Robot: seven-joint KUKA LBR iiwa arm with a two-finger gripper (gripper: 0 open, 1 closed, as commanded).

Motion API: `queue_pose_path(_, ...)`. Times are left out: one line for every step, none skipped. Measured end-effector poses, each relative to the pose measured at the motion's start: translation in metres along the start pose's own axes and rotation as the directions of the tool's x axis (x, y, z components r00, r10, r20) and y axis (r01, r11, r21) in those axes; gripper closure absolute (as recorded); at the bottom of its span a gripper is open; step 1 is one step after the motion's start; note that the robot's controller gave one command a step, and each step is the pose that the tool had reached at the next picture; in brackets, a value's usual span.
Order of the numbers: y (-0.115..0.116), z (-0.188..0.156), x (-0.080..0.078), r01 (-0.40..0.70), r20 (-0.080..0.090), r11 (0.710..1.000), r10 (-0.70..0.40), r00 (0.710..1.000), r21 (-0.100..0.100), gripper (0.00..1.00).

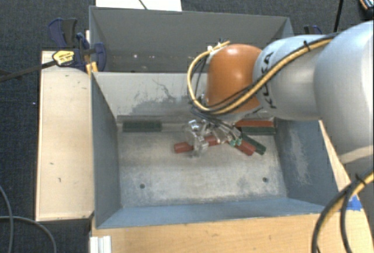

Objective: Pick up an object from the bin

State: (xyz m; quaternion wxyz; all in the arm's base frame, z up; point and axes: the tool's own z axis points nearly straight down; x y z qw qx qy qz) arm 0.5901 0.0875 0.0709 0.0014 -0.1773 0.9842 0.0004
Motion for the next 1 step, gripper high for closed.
queue_pose_path(0.0191, -0.1778, 0.0048, 0.475, 0.006, 0.880, -0.475, 0.880, 0.004, 1.00)
